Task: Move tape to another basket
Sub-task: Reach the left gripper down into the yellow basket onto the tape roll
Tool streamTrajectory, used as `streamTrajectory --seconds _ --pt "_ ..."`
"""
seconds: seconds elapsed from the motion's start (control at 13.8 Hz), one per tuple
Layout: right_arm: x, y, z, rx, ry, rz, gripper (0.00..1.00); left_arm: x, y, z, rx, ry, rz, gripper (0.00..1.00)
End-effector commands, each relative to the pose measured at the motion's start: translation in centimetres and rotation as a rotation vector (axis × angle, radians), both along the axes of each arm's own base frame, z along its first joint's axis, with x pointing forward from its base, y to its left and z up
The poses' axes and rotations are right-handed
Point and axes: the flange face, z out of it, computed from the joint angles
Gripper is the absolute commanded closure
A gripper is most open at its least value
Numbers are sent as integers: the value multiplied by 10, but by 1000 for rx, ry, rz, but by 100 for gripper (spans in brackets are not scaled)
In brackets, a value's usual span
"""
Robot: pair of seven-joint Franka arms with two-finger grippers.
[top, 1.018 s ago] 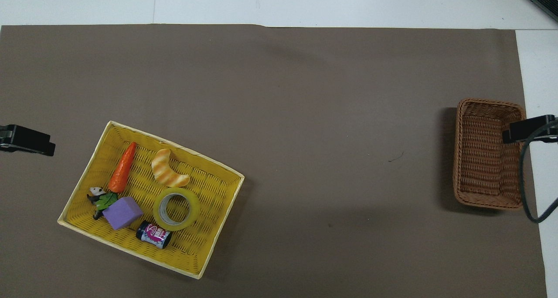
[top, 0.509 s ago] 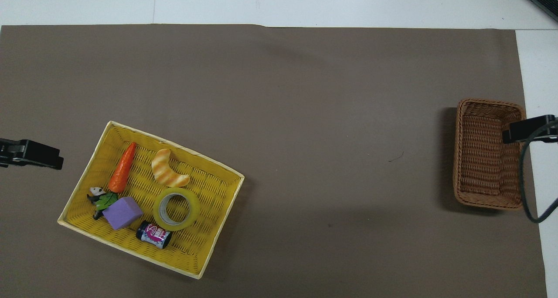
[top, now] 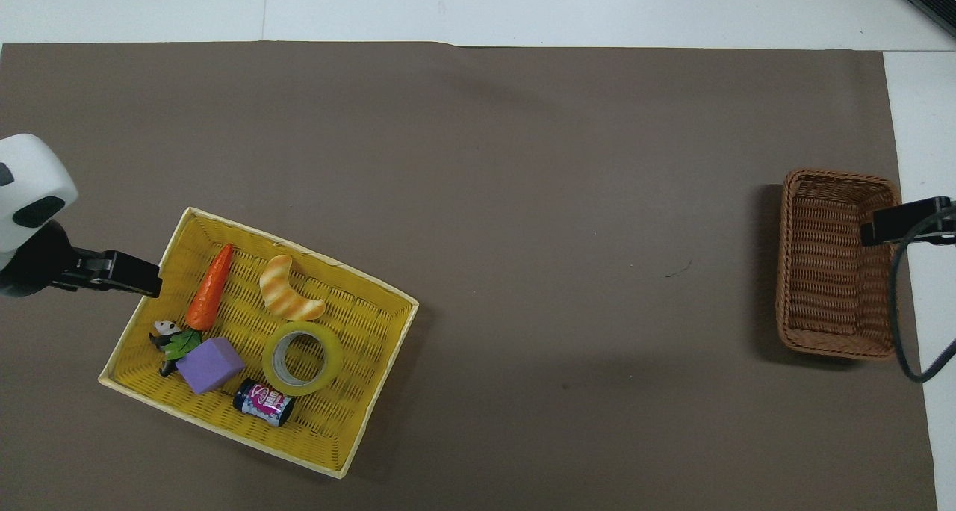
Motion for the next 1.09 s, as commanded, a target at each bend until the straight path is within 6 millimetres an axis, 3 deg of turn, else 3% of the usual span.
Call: streamTrajectory --seconds 0.0,0.22,0.36,0.58,0.87,1.02 --pt "-4 -2 1 18 2 22 0 -21 -12 -24 -11 -29 -14 0" --pt "-4 -1 1 18 2 23 0 -24 -19 -52 -72 -45 -6 0" --pt "-4 -2 1 16 2 22 0 -30 -29 -73 -79 -29 -88 0" --pt "-4 -2 1 16 2 23 0 -41 -27 -112 -80 18 -114 0" --pt "-4 -1 1 18 2 23 0 -48 -26 -149 -108 26 -84 0" --pt "-4 -1 1 18 2 23 0 -53 -24 -179 -112 20 -68 0"
